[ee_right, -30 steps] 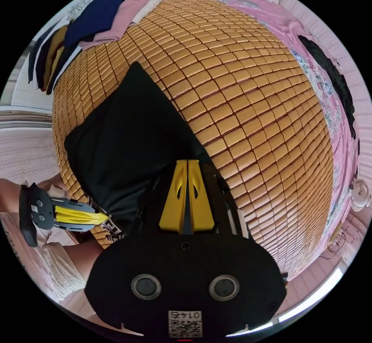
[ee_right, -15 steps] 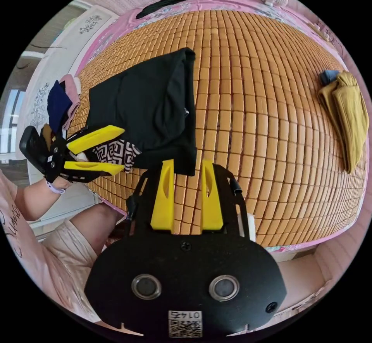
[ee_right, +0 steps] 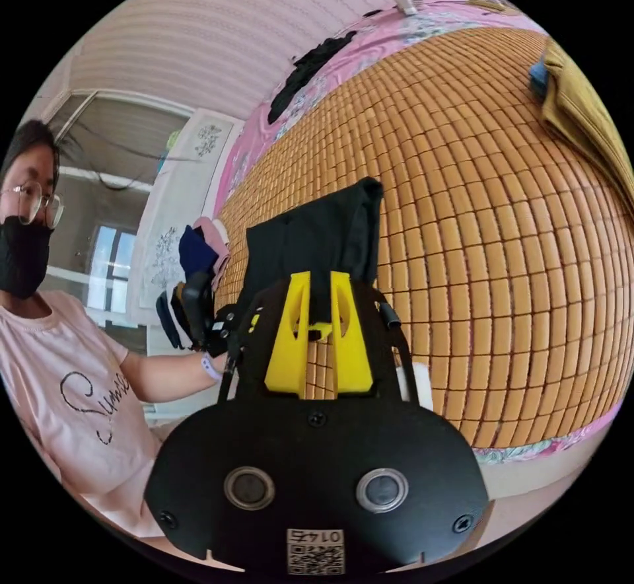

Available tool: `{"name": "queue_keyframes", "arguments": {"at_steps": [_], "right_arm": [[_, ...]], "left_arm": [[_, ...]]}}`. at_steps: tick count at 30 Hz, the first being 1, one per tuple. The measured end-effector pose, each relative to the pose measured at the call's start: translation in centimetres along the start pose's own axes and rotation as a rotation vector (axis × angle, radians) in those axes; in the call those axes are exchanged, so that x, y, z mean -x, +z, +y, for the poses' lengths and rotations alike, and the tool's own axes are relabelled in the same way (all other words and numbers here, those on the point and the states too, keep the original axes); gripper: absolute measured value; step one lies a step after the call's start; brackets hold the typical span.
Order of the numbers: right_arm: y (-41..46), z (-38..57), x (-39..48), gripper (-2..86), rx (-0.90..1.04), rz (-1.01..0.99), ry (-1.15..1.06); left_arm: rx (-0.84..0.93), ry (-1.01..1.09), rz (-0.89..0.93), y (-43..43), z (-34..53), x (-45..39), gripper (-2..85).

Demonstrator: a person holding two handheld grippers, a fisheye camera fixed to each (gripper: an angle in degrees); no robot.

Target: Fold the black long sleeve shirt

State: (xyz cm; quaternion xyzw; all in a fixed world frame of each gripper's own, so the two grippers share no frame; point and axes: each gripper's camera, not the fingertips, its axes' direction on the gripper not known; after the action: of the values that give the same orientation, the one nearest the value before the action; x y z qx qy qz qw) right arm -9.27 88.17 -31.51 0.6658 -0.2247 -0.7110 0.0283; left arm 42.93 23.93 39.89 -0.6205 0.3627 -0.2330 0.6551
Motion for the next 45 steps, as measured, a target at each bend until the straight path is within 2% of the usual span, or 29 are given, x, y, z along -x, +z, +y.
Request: {"name": "queue_keyframes", "arguments": {"at_steps": [3,6,10,12,16,19,21,25,27,30,33,39,43,45], "right_arm": [[0.2,-0.1,-3.9,12.5,-0.051,0.101,0.112],[2.3,-0.5,-6.0,13.1,-0.115,0.068,0.191],[4.3,-0.3,-6.9,4.9,-0.185,0.107,0.246],[4.2,0.2,-7.4,3.3,-0.188,0.035,0.262],[1.3,0.8,-5.0,2.2,-0.241,-0.025,0.204],[-0.4,-0.6,0.1,2.2,-0.262,-0.043,0.078],[0.4,-2.2,3.9,2.5,-0.235,-0.058,-0.016],[9.0,-5.2,13.2,5.4,-0.14,-0.079,-0.203],[14.0,-5.9,15.9,7.2,-0.099,-0.076,-0.246],[21.1,-5.9,19.3,8.5,0.013,0.08,-0.41],[24.8,-5.8,21.4,9.9,0.097,0.16,-0.516],[31.1,-6.9,24.2,15.1,0.217,0.324,-0.663],[37.5,-7.3,24.6,13.6,0.386,0.428,-0.729],[39.2,-7.1,24.6,12.3,0.468,0.397,-0.717]], "left_arm": [[0.004,0.075,-0.01,-0.7,2.4,-2.1,-0.2],[0.001,0.161,-0.026,-1.8,4.8,-4.0,-0.4],[-0.045,0.203,0.01,-3.7,7.2,-4.9,-0.4],[-0.066,0.189,0.042,-4.9,8.3,-4.8,-0.5],[-0.146,0.156,0.044,-7.7,9.6,-4.6,-0.4],[-0.289,0.103,0.062,-11.4,11.3,-4.1,-0.2],[-0.405,-0.009,0.065,-15.1,13.5,-2.7,0.1],[-0.489,-0.241,-0.026,-19.8,18.5,0.9,1.8],[-0.444,-0.438,-0.106,-21.2,22.5,4.4,3.7],[-0.336,-0.656,-0.159,-20.7,28.3,9.3,5.1],[-0.261,-0.789,-0.163,-20.5,32.7,12.1,6.1],[-0.356,-0.808,-0.232,-23.6,35.8,12.7,7.4],[-0.356,-0.738,-0.301,-23.4,34.1,13.2,11.4],[-0.349,-0.709,-0.3,-22.3,33.2,13.7,11.9]]}}
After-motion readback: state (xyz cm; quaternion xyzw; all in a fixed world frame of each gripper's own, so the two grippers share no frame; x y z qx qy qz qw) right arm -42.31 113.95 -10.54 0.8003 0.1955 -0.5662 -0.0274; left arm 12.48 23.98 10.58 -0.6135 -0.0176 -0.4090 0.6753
